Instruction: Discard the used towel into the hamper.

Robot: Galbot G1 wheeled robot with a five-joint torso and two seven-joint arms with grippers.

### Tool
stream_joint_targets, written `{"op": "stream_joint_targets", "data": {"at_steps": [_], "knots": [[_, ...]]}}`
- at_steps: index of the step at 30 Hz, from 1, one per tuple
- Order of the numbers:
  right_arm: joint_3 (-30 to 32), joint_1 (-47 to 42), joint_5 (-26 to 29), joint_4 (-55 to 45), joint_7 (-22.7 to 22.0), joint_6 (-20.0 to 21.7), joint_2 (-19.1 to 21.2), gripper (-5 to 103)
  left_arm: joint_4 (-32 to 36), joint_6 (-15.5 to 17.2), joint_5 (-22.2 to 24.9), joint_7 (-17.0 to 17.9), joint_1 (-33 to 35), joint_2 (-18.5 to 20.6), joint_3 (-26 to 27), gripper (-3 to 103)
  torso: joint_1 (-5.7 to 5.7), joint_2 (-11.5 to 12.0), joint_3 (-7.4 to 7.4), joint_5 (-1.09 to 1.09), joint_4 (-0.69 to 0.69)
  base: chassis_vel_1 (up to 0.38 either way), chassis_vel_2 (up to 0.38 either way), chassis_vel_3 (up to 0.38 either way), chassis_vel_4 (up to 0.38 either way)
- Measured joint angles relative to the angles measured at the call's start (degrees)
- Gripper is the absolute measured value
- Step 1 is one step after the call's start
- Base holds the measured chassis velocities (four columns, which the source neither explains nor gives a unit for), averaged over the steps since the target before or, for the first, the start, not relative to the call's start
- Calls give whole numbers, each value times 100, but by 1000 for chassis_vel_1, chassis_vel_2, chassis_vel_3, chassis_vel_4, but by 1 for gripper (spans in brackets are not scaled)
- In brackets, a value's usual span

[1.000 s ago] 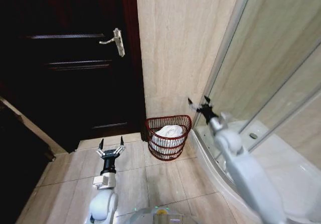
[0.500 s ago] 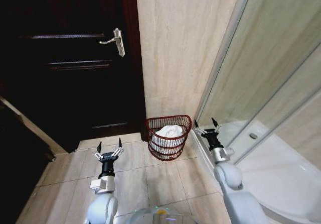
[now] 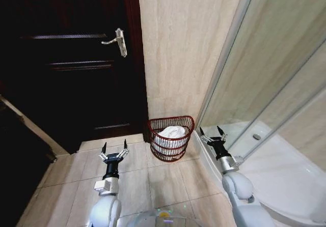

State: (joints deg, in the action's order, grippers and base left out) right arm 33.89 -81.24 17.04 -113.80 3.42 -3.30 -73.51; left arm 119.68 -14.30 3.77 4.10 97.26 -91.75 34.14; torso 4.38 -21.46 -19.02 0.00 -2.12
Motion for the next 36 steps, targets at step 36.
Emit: {"op": "stream_joint_targets", "data": {"at_steps": [36], "knots": [[-180,-118,-46,102,-160,-201,-116,100,-218,-54,-73,-14,-125,-3,36,100,1,0,-1,0,0,62,-74,-80,54]]}}
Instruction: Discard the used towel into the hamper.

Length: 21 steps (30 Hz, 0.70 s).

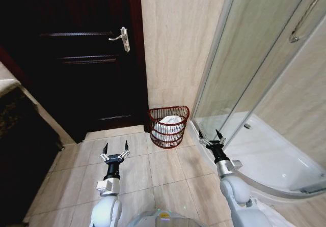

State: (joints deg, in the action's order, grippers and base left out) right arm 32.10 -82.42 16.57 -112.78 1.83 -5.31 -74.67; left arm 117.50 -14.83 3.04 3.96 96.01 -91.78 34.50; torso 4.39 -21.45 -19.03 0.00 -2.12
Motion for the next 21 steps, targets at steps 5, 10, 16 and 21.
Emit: {"op": "stream_joint_targets", "data": {"at_steps": [5,10,16,21], "knots": [[1,-10,-13,-3,-31,-2,-48,100,-49,1,16,2,-54,10,-2,100,0,0,0,1,0,-61,-69,-69,-76],[27,-27,-15,-1,-60,-5,-84,100,-136,-74,85,3,-98,4,-17,100,0,0,1,0,1,-64,-95,-88,-70],[41,-62,-15,-58,-113,2,-253,100,-236,-160,121,-15,-109,-23,-37,100,-26,64,38,0,0,-48,-49,-40,-55],[-7,-39,-63,-86,-148,32,-400,100,-269,-198,110,-15,-111,-29,-42,100,-74,195,121,0,-2,0,0,0,0]]}}
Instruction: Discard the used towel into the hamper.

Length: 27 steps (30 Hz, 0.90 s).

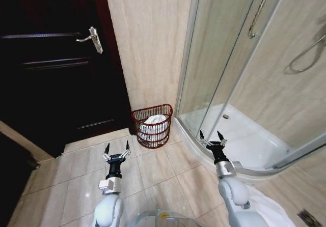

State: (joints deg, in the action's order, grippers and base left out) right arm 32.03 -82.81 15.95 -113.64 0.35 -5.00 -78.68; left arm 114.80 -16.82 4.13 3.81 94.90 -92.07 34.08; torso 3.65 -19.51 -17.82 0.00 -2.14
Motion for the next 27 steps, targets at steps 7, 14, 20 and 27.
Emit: {"op": "stream_joint_targets", "data": {"at_steps": [7,14,20,27], "knots": [[-54,-23,-4,3,-17,7,-6,100,25,9,-7,0,-15,27,7,100,-60,148,88,0,1,0,0,0,0],[-57,-15,-2,22,-52,1,-1,100,31,22,-63,1,-12,30,17,100,-119,349,231,0,1,0,0,0,0],[-60,-6,-1,24,-86,-2,-10,100,36,36,-110,1,-8,32,19,100,-160,474,316,0,1,0,0,0,0],[-79,-31,-13,25,-222,23,-10,100,40,76,-136,2,-26,26,-4,100,-221,663,442,0,2,-15,-14,-10,-14]]}}
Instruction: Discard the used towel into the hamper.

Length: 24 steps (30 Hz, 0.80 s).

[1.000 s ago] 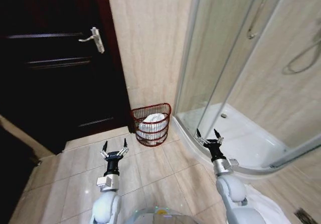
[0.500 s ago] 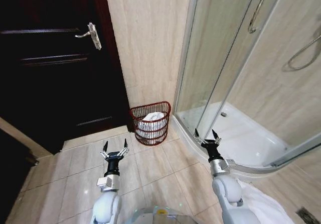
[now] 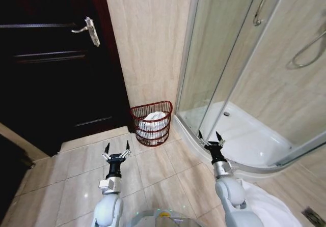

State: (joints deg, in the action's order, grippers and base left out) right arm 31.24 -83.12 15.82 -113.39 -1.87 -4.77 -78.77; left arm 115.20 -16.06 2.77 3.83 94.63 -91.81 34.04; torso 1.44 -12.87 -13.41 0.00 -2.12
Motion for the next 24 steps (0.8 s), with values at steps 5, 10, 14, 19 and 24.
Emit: {"op": "stream_joint_targets", "data": {"at_steps": [5,10,14,19,24], "knots": [[-3,-42,-3,1,-74,-16,-8,100,-13,-36,2,0,-32,-8,-2,100,-33,107,75,1,0,-61,-60,-59,-48],[42,-159,-13,13,-173,-86,-103,100,-67,-164,13,0,-75,-17,8,100,-43,160,118,0,2,-58,-63,-49,-71],[2,-296,-24,11,-339,-131,-156,100,-115,-210,19,-2,-79,-17,2,100,-44,167,125,0,-1,0,0,0,0],[-9,-398,-99,45,-444,-246,-183,100,-128,-215,19,-13,-79,-25,-4,100,-43,163,122,0,-1,0,0,0,0],[-15,-560,-343,74,-598,-508,-211,100,-130,-201,21,-23,-78,-12,-1,100,-39,151,114,0,0,0,0,0,0]]}}
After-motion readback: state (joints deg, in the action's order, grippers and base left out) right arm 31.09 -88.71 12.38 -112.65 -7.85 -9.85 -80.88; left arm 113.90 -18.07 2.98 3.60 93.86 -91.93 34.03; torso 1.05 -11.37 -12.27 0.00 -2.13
